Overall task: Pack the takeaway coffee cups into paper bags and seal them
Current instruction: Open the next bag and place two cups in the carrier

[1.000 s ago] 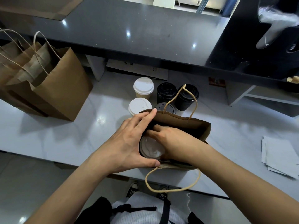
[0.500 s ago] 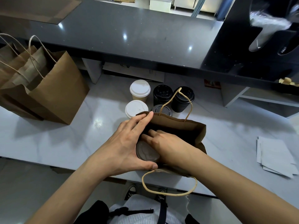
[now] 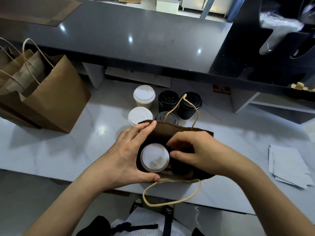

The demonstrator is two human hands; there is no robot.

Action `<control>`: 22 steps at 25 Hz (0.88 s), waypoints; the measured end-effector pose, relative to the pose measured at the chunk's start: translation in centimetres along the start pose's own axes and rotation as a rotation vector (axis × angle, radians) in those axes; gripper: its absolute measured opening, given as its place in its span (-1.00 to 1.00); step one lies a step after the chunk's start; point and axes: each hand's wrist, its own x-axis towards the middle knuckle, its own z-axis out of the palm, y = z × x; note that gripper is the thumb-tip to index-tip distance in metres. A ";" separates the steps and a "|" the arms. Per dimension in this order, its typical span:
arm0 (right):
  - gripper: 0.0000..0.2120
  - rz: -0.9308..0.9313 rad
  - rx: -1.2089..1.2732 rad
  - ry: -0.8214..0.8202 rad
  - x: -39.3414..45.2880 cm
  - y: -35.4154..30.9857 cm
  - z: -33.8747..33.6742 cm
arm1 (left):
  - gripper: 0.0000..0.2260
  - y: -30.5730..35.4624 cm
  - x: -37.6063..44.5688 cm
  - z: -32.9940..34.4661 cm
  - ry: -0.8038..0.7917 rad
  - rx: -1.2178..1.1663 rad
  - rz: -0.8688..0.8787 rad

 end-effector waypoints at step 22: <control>-0.03 0.402 -0.126 0.329 12.4 12.6 -4.3 | 0.12 1.0 0.5 -0.3 -0.066 0.033 -0.076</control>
